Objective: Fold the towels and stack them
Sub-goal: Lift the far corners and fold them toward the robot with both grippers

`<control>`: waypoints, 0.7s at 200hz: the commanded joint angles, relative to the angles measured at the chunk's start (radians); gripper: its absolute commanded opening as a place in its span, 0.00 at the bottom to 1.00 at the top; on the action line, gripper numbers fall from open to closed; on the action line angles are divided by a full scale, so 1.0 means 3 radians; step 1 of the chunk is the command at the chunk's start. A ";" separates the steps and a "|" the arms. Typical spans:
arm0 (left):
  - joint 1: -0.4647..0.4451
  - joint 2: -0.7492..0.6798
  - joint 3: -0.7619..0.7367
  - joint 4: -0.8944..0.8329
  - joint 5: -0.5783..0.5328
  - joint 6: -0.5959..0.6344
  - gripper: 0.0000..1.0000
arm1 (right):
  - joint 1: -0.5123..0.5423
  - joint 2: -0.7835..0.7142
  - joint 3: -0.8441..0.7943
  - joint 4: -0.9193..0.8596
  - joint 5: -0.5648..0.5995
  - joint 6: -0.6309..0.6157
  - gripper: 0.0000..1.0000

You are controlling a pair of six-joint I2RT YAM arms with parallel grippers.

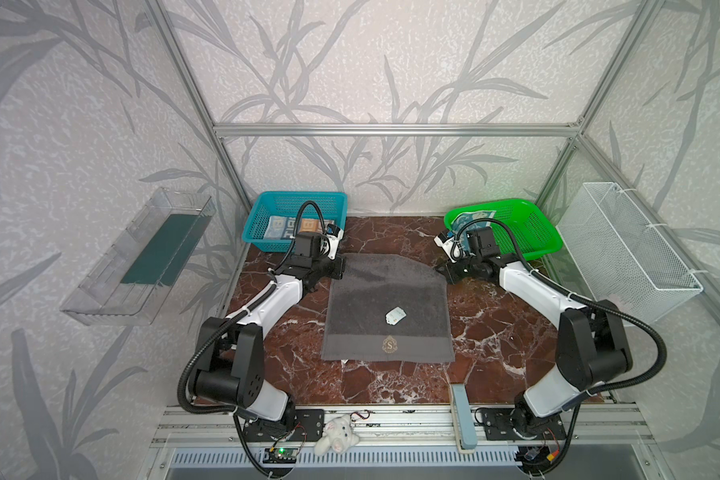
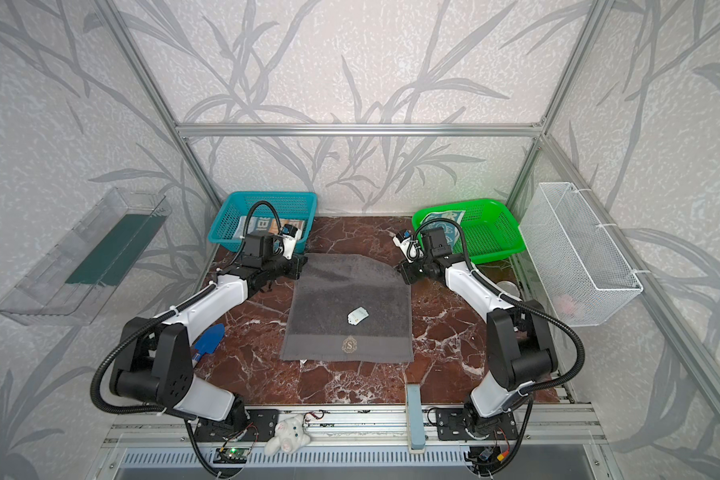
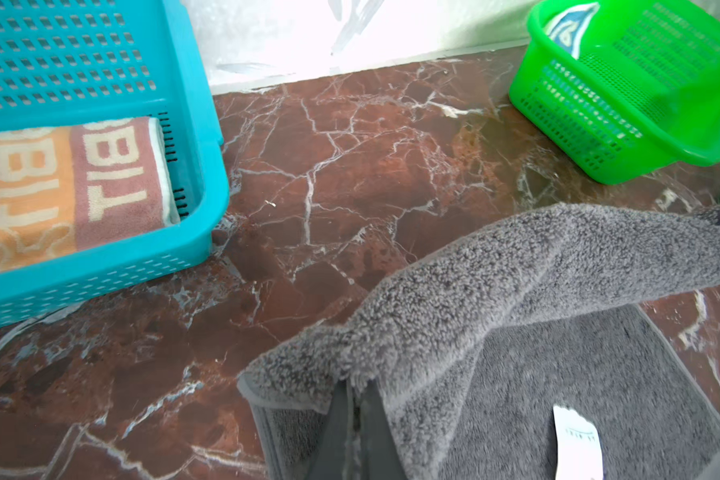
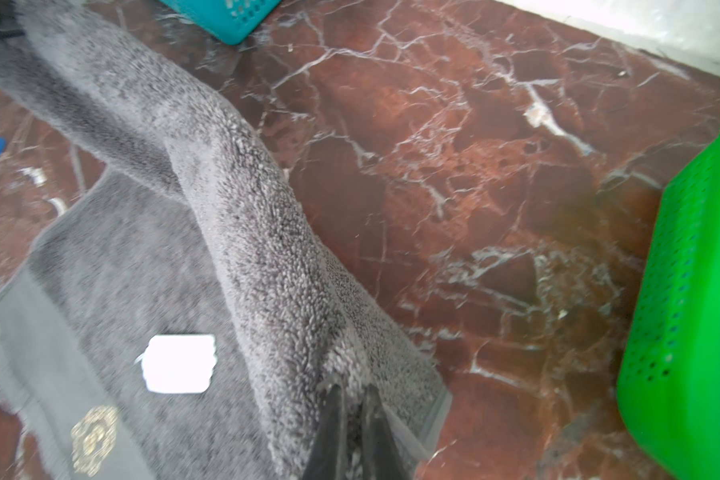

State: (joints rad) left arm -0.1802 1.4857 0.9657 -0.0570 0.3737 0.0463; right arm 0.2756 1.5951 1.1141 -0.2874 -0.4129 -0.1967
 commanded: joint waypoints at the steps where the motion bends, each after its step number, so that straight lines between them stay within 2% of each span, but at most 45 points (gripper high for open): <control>1: 0.0014 -0.0300 -0.0218 0.0130 0.0068 0.0331 0.00 | -0.0003 -0.0345 -0.0250 0.0172 -0.0151 -0.0107 0.00; 31: 0.0008 -0.0629 -0.0517 0.0246 -0.0307 0.0518 0.00 | -0.0003 -0.0681 -0.0516 0.0184 -0.0124 -0.0194 0.00; 50: 0.0008 -0.0747 -0.0607 0.0334 -0.0401 0.0591 0.00 | -0.0003 -0.0807 -0.0597 0.0133 -0.0133 -0.0213 0.00; 82: -0.0007 -0.0904 -0.0823 0.0390 -0.0155 0.0696 0.00 | 0.0004 -0.0983 -0.0806 0.0153 -0.0219 -0.0113 0.00; 116: -0.0023 -0.1102 -0.1131 0.0416 -0.0167 0.0720 0.00 | 0.0069 -0.1123 -0.1014 0.0115 -0.0240 -0.0041 0.00; 140: -0.0023 -0.1247 -0.1220 0.0234 -0.0151 0.0705 0.00 | 0.0108 -0.1223 -0.1147 0.0090 -0.0237 -0.0016 0.00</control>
State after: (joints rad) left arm -0.1886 1.1656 0.6186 0.0353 0.3275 0.2279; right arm 0.2996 1.2804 0.8001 -0.2420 -0.4744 -0.2207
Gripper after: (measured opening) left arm 0.048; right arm 0.074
